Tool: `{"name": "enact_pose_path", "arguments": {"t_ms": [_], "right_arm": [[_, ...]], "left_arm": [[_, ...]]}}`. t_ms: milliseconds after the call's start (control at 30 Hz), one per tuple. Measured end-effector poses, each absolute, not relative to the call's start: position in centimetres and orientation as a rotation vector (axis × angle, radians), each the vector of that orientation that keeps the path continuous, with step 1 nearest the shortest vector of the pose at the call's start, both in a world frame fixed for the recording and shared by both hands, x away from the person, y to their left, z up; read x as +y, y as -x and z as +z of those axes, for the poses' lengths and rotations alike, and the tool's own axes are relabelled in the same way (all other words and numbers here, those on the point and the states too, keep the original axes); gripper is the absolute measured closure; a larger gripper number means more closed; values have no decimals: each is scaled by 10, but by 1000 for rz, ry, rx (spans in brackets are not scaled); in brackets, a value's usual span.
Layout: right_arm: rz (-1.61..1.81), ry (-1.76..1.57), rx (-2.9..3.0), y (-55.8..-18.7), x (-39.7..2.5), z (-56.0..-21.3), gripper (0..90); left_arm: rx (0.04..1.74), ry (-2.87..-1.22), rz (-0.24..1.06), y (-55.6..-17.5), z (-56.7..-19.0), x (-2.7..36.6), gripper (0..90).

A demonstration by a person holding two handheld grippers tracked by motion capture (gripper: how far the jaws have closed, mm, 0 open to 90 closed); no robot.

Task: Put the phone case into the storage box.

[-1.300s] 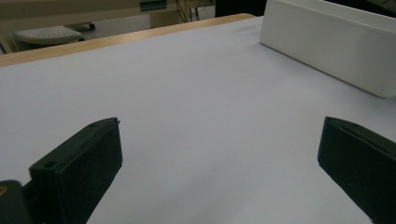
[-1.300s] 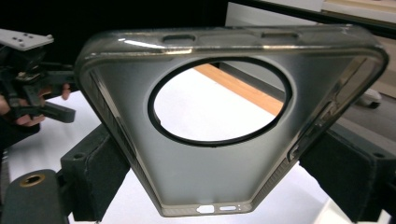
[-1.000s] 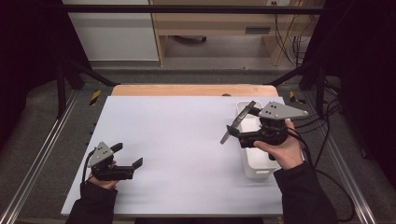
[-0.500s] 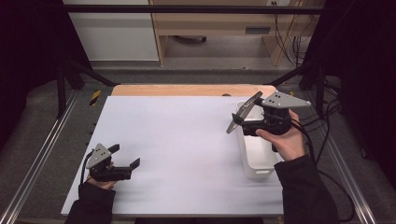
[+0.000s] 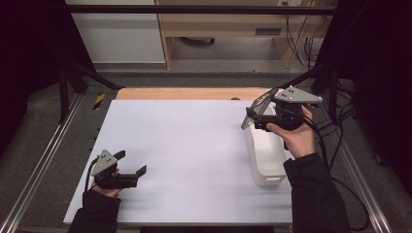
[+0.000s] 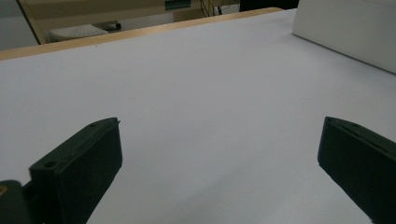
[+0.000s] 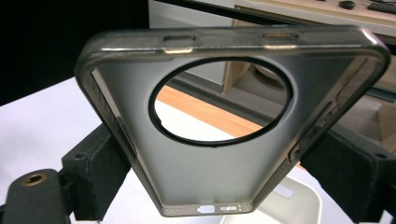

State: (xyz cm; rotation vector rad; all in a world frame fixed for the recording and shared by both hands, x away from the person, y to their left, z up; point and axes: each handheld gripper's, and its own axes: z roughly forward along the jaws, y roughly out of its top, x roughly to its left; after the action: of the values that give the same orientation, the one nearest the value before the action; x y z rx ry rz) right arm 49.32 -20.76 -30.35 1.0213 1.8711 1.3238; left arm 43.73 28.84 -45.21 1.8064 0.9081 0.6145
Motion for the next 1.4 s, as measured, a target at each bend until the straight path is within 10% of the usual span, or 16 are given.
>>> {"name": "enact_pose_path", "arguments": {"t_ms": [1400], "right_arm": [[1155, -1295, 1740, -565, -225, -327, 115]], "left_arm": [[880, -1825, 607, -440, -455, 285, 0]]}}
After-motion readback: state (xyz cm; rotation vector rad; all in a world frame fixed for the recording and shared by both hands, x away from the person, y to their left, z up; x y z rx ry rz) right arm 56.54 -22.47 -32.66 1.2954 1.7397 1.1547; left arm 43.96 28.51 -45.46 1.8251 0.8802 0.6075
